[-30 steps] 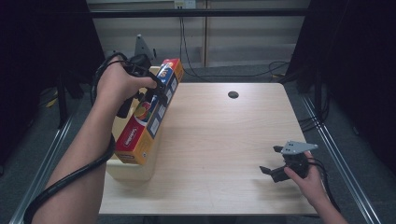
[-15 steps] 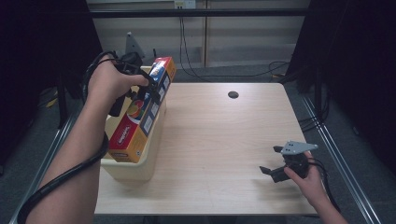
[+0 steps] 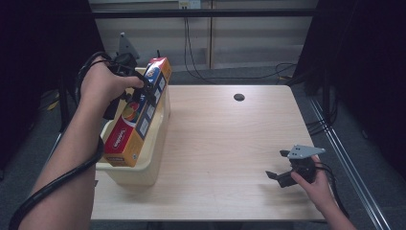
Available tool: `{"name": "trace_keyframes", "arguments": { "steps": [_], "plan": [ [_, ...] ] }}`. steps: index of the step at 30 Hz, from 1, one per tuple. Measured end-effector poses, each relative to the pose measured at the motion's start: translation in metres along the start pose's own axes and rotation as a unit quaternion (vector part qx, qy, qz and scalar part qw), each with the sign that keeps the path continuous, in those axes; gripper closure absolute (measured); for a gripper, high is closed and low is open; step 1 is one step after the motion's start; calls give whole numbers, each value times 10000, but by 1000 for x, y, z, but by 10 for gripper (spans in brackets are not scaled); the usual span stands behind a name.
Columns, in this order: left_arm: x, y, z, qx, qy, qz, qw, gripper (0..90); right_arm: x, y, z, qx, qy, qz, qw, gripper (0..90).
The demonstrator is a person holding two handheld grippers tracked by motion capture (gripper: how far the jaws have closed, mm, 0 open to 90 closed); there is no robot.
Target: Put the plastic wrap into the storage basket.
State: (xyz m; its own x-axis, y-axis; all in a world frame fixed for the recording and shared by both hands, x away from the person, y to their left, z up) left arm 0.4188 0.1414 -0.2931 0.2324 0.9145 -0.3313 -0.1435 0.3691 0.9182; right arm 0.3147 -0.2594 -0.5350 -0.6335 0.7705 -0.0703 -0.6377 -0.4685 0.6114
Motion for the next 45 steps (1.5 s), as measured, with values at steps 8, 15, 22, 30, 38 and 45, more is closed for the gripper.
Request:
{"name": "trace_keyframes", "arguments": {
  "steps": [8, 15, 22, 30, 38, 45],
  "plan": [
    [9, 4, -2, -40, 83, 74, 9999, 403, 0, 0, 0, -2, 14, -7, 10000, 19],
    [14, 5, -3, -74, 101, 90, 9999, 403, -1, 0, 0, 3, 4, -20, 10000, 19],
    [19, 9, -5, -91, 149, 110, 9998, 403, 0, 0, 0, 6, -7, -5, 10000, 19],
    [25, 8, -6, -103, 178, 185, 9996, 403, 0, -1, 0, 7, -4, -7, 10000, 19],
    [30, 4, -7, -99, 197, 208, 9995, 403, 0, 0, 0, 27, -28, -5, 10000, 19],
    [35, 1, -9, -83, 229, 268, 9993, 403, 0, -1, 0, 33, -17, 2, 10000, 19]
  ]
}}
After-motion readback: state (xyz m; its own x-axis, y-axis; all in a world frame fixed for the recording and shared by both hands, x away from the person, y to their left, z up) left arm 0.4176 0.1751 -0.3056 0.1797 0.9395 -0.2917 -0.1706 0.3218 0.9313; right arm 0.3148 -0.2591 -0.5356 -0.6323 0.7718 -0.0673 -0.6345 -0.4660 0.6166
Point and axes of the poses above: each handheld gripper's, and its own axes: y roughly backward along the jaws, z roughly out of its top, x roughly to its left, the point moved 9 cm from there along -y, roughly forward along the jaws, and after that the axes turned 5 degrees about -z, right-handed, at the moved point
